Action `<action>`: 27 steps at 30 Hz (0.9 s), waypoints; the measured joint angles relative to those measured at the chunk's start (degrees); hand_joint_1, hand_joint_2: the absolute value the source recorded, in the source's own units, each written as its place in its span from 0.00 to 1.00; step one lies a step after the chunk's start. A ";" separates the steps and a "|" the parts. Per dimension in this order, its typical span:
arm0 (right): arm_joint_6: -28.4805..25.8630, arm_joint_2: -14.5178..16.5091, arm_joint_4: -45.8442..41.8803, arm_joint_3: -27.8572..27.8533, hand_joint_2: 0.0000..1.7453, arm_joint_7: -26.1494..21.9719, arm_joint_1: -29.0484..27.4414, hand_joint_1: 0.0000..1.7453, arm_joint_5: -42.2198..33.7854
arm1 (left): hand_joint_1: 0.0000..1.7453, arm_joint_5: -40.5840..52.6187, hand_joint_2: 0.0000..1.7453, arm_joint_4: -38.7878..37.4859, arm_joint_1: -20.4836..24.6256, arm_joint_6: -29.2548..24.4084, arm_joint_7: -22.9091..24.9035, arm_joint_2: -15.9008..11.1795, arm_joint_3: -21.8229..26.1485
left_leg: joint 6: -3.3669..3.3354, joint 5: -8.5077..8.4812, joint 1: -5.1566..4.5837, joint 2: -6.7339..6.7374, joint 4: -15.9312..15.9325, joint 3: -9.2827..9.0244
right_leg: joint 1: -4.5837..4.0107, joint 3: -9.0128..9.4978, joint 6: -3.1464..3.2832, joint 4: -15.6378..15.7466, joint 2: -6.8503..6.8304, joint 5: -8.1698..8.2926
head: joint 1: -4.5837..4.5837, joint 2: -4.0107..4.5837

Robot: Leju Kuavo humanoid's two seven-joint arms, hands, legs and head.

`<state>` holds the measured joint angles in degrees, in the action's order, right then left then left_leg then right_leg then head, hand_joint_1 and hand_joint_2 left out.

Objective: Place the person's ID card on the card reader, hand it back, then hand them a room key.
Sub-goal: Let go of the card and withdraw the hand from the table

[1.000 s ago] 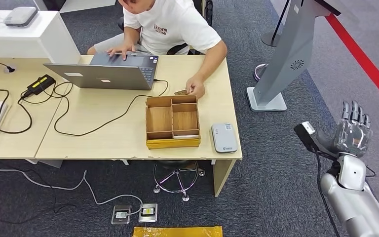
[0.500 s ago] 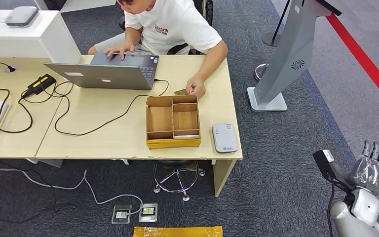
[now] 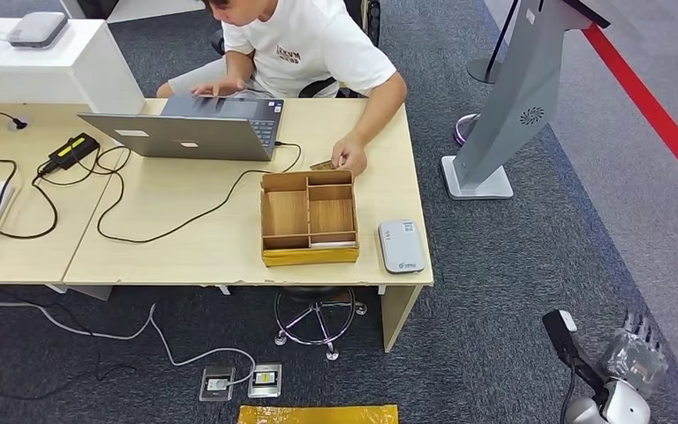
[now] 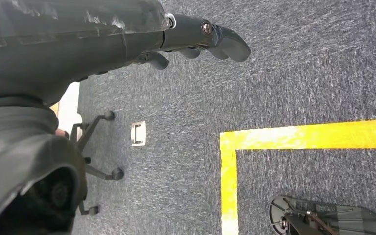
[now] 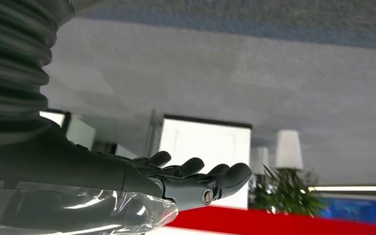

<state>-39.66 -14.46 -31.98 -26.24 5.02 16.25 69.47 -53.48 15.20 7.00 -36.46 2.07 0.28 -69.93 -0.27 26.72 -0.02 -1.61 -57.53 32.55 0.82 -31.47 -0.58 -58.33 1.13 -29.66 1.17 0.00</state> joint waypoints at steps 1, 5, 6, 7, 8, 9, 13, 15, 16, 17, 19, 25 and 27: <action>-0.01 0.34 0.77 -0.59 1.00 0.10 -0.12 0.00 -0.04 | 0.00 0.00 0.00 0.03 0.00 -0.02 -0.03 -0.01 0.04 | 0.00 0.00 0.00 0.00 0.00 0.00 | 0.00 0.00 0.00 0.00 0.00 0.00 | 0.01 0.00; -0.01 1.66 3.22 -1.69 1.00 0.36 -1.17 0.00 -1.44 | 0.00 0.26 0.00 0.04 0.02 0.04 -0.06 0.02 0.05 | 0.02 0.01 0.01 0.01 0.00 -0.01 | -0.01 0.00 0.02 0.00 0.01 -0.01 | 0.01 0.00; -0.01 2.02 3.88 -1.96 1.00 0.43 -1.43 0.00 -1.93 | 0.00 0.42 0.00 0.04 0.02 0.10 -0.06 0.01 0.05 | 0.02 0.02 0.01 0.01 0.00 -0.01 | 0.00 -0.01 0.03 0.00 0.01 -0.02 | 0.00 0.00; -0.01 2.39 4.62 -2.28 1.00 0.54 -1.70 0.00 -2.41 | 0.00 0.63 0.00 0.04 0.02 0.21 -0.06 -0.01 0.05 | 0.02 0.02 0.01 0.01 0.00 -0.01 | -0.01 -0.01 0.03 0.00 0.01 -0.02 | 0.01 0.00; -0.01 2.74 5.32 -2.62 1.00 0.70 -2.02 0.00 -2.87 | 0.00 0.87 0.00 0.03 0.02 0.34 -0.06 -0.02 0.05 | 0.02 0.02 0.01 0.00 0.00 -0.01 | -0.01 -0.01 0.03 0.00 0.01 -0.03 | 0.00 0.00; -0.01 3.05 5.92 -2.90 1.00 0.87 -2.39 0.00 -3.29 | 0.00 1.08 0.00 0.03 0.02 0.49 -0.06 -0.04 0.05 | 0.02 0.02 0.01 0.00 0.00 -0.01 | -0.01 -0.01 0.04 0.00 0.00 -0.03 | 0.01 0.00; -0.01 4.24 8.19 -3.91 1.00 0.73 -4.13 0.00 -5.68 | 0.00 1.96 0.00 0.03 0.05 1.14 -0.06 -0.13 0.03 | 0.04 0.03 0.01 0.00 0.01 -0.01 | -0.01 -0.01 0.04 0.00 0.00 -0.04 | 0.01 0.00; 0.00 4.87 9.55 -4.74 1.00 0.23 -5.10 0.00 -7.04 | 0.00 2.22 0.00 0.03 0.07 1.43 -0.06 -0.22 0.03 | 0.04 0.04 0.02 0.00 0.01 -0.01 | -0.02 -0.01 0.05 0.00 0.00 -0.04 | 0.02 0.00; 0.02 5.26 10.26 -5.16 1.00 0.03 -5.60 0.00 -7.40 | 0.00 2.26 0.00 0.03 0.07 1.52 -0.06 -0.27 0.03 | 0.04 0.05 0.03 0.00 0.01 -0.01 | -0.03 -0.01 0.05 0.00 0.01 -0.04 | 0.02 0.00; 0.05 5.67 11.00 -5.50 1.00 -0.09 -6.07 0.00 -7.53 | 0.00 2.26 0.00 0.03 0.07 1.56 -0.06 -0.32 0.03 | 0.04 0.05 0.03 0.01 0.02 -0.01 | -0.03 -0.01 0.05 0.00 0.02 -0.04 | 0.01 0.00; 0.36 6.41 12.66 -6.12 1.00 -0.03 -6.84 0.00 -7.43 | 0.00 2.21 0.00 0.03 0.08 1.56 -0.06 -0.40 0.03 | 0.05 0.06 0.03 0.02 0.02 -0.01 | -0.04 -0.01 0.05 0.00 0.02 -0.05 | 0.01 0.00; 4.82 8.14 16.48 -7.40 1.00 2.08 -8.52 0.00 -7.70 | 0.00 1.79 0.00 0.03 0.08 1.82 0.06 -0.57 0.03 | 0.04 0.06 0.04 0.02 0.02 -0.02 | -0.05 0.00 0.07 0.00 0.01 -0.06 | 0.01 0.00; 6.33 8.80 17.08 -7.76 1.00 2.19 -9.16 0.00 -7.47 | 0.00 1.86 0.00 0.03 0.08 1.97 0.37 -0.62 0.03 | 0.05 0.06 0.04 0.03 0.02 -0.02 | -0.05 0.00 0.07 0.00 0.02 -0.06 | 0.02 0.00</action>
<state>-33.33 -5.66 -14.90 -34.00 7.20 7.08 62.00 -51.62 15.23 7.08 -34.50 2.44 -0.33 -69.90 -0.23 26.78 0.02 -1.58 -57.51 32.53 0.77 -31.47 -0.51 -58.33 1.15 -29.72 1.19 0.00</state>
